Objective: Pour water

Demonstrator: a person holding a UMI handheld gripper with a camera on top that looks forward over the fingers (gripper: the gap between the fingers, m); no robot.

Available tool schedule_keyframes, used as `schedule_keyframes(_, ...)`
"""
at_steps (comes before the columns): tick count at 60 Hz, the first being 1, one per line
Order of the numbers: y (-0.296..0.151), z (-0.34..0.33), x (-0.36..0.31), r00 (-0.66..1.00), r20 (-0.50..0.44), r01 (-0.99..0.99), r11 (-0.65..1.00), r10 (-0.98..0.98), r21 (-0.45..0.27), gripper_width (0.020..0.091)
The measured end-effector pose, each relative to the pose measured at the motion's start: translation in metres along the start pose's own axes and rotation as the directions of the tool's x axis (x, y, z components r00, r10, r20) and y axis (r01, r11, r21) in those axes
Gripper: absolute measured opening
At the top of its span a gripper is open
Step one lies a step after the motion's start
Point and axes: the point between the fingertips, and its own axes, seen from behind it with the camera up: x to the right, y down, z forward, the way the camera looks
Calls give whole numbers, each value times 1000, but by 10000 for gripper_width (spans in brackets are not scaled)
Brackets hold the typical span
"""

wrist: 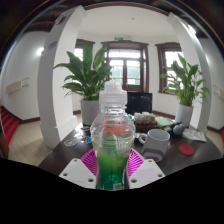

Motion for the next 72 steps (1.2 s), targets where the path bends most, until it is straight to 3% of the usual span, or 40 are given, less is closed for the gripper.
schedule_keyframes(5,-29,35,-9,992,30,-121,993,121,-10,317)
schedule_keyframes(11,-58,77,-33,896,95,-433,901,433,-23,316)
schedule_keyframes(16,-112,101,-53,684,185,-714,699,705,-25,315)
schedule_keyframes(22,-168,115,-52,348,260,-930,367,901,-27,317)
schedule_keyframes(32,-223,115,-44,-107,333,-994,-104,937,-27,317)
schedule_keyframes(40,-258,117,-44,-336,353,-939,-342,873,-46,318)
schedule_keyframes(48,-265,116,-46,-510,364,-846,-530,779,-52,317)
schedule_keyframes(55,-265,116,-46,-589,361,-788,-613,723,-58,317)
schedule_keyframes(64,-271,115,-71,-583,325,-799,-597,745,-67,317)
schedule_keyframes(72,-276,104,-114,-416,260,-908,-414,872,-64,320)
